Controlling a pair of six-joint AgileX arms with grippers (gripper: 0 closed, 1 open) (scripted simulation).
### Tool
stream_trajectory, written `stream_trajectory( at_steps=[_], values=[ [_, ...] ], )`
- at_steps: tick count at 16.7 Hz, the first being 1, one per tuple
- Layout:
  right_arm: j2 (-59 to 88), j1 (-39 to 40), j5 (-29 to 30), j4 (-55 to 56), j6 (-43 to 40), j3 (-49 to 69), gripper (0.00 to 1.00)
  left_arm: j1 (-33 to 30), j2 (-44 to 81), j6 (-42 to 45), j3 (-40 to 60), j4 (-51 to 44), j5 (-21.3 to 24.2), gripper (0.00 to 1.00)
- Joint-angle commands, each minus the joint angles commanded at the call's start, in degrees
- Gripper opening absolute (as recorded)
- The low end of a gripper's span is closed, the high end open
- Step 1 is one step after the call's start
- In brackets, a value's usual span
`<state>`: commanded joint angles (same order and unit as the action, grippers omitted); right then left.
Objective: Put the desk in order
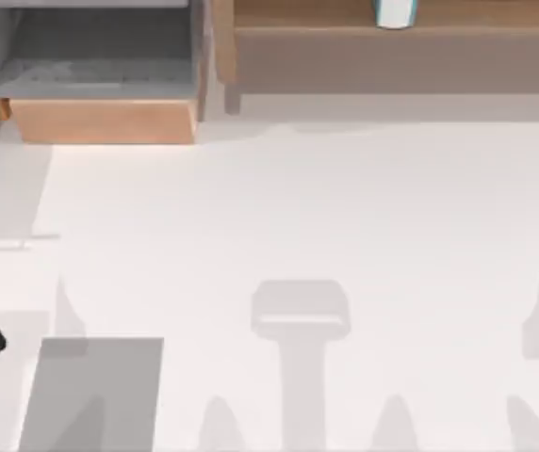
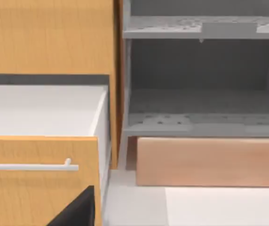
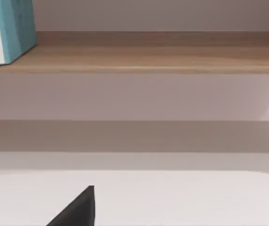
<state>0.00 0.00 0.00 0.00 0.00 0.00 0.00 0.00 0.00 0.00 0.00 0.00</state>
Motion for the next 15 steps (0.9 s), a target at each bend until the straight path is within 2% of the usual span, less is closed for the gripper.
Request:
stream_trajectory(
  at_steps=[4, 7, 11, 15],
  values=[
    [0.0, 0.0, 0.0, 0.0, 0.0, 0.0, 1.00, 0.7, 1.7, 0.8, 1.6, -1.1, 0.2, 1.00],
    [0.0, 0.0, 0.0, 0.0, 0.0, 0.0, 1.00, 3.3, 8.5, 4.0, 8.4, -5.6, 0.8, 1.00],
    [0.0, 0.0, 0.0, 0.0, 0.0, 0.0, 1.00, 8.9, 26.1, 11.0, 25.9, -15.6, 1.7, 1.00],
    [0.0, 0.0, 0.0, 0.0, 0.0, 0.0, 1.00, 15.2, 51.6, 19.1, 51.0, -28.5, 2.4, 1.00]
  ],
)
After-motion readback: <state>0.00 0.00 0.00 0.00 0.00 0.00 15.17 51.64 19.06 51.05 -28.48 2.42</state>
